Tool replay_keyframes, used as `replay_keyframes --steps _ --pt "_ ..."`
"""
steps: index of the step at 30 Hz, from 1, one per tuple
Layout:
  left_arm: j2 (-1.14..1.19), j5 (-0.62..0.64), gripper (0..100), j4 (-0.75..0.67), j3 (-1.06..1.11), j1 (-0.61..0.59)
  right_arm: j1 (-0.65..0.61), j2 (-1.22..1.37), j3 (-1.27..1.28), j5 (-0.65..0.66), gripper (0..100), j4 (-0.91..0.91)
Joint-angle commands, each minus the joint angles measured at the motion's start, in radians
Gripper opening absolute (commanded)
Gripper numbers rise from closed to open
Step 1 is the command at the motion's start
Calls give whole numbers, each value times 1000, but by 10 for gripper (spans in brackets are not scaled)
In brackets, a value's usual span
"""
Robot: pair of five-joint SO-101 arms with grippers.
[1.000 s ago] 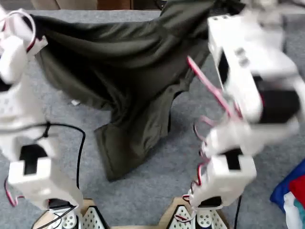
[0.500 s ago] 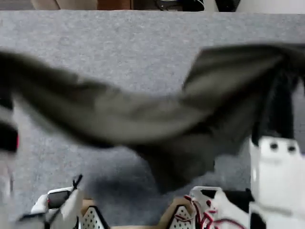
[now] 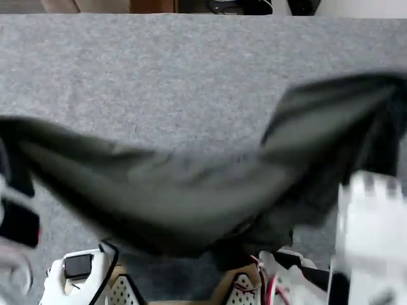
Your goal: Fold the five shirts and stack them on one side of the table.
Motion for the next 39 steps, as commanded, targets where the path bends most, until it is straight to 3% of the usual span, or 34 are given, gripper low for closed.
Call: replay_keyframes --steps 1,11,16,18,23,29,35,39 --pt "-1 -6 20 -126 216 -6 -45 2 285 -31 5 -86" --pt "1 -3 20 -910 1034 -3 -197 19 1204 -23 5 -621" --pt "107 -3 23 -1352 1344 2 -197 139 1425 -28 5 -884" --pt "206 -3 23 -1452 1376 2 -197 211 1432 -29 5 -930" --pt "455 -3 23 -1438 1254 -5 -196 366 1366 -31 5 -970" --pt "611 -5 24 -1168 1043 3 -202 559 1290 -31 5 -976" --pt "771 -9 29 -1008 885 21 -197 776 1237 -31 5 -1023" --pt "875 -104 122 -882 763 35 -197 898 1184 -31 5 -1091"
